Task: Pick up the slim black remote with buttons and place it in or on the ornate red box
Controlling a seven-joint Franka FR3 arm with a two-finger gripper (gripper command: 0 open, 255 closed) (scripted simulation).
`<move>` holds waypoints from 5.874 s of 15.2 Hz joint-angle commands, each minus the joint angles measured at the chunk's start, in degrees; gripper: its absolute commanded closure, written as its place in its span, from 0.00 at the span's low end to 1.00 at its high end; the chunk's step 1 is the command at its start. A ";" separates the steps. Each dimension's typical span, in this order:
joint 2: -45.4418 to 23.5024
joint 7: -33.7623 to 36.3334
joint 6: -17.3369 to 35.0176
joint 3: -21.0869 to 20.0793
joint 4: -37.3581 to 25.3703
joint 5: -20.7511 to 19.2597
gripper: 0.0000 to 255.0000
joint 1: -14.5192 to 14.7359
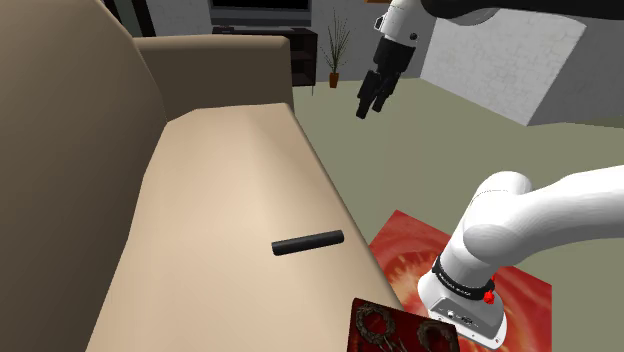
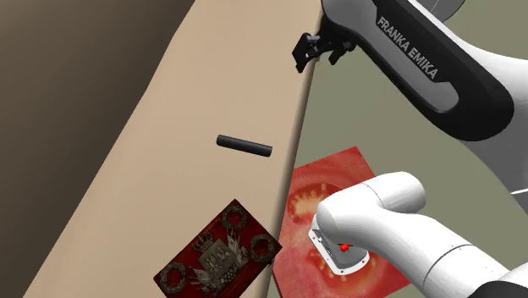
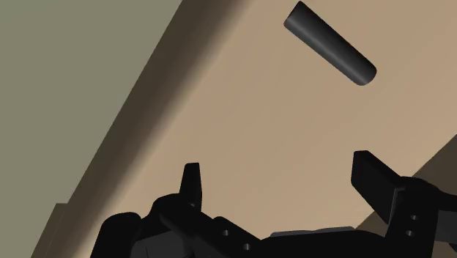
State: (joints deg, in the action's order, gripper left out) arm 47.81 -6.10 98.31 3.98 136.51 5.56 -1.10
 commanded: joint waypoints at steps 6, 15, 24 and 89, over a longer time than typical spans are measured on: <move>-3.60 -5.05 6.21 -2.07 4.72 0.69 0.00 4.36; -12.10 -13.93 17.88 -6.08 11.76 1.82 0.00 12.17; -23.37 -22.27 30.42 -10.57 16.95 2.50 0.00 19.53; -6.16 -12.87 10.47 -17.67 13.76 7.59 1.00 26.48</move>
State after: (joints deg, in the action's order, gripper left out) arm 40.22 -20.33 109.17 -12.65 149.37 12.20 24.47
